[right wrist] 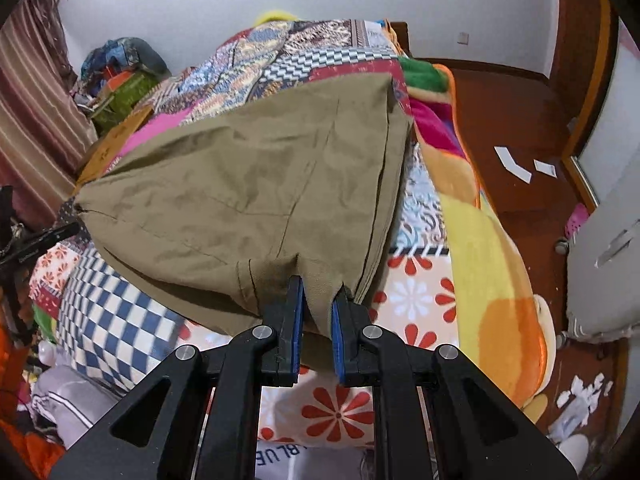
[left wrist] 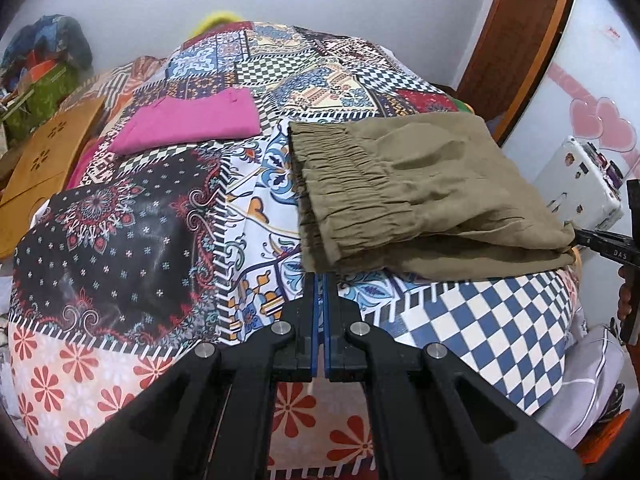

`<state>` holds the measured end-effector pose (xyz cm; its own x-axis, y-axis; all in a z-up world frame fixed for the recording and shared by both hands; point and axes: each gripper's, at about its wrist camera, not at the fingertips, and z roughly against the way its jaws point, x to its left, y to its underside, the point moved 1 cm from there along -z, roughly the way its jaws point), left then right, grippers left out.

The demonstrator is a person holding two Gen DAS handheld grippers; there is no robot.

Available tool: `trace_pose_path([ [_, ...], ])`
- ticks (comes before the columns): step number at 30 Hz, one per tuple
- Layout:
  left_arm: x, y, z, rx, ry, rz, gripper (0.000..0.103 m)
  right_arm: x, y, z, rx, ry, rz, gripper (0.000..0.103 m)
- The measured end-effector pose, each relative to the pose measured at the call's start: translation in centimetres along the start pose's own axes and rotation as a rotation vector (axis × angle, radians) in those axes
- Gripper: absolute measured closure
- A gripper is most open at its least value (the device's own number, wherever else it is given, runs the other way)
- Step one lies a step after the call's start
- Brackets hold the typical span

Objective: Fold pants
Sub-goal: 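Lower the folded pants and open both tools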

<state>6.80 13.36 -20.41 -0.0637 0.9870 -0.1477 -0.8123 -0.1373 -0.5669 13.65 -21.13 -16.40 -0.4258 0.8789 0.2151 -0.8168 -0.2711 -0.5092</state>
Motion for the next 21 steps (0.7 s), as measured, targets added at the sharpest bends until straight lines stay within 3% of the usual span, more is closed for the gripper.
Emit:
trace_pose_path([
  [7,0.7,-0.2,1.3,-0.018,-0.042,-0.002,0.102,-1.3,1.4,0.6,0.048,0.056,-0.007,0.087],
  [13,0.7,-2.6,3.6,-0.088,-0.067,-0.012,0.102,-1.4,1.5,2.8,0.057,0.22,0.065,0.085],
  [21,-2.3,-6.1,3.3,-0.124,-0.019,-0.045,0.096,1.2,-2.7,5.6,-0.084,0.123,0.049,0.082],
])
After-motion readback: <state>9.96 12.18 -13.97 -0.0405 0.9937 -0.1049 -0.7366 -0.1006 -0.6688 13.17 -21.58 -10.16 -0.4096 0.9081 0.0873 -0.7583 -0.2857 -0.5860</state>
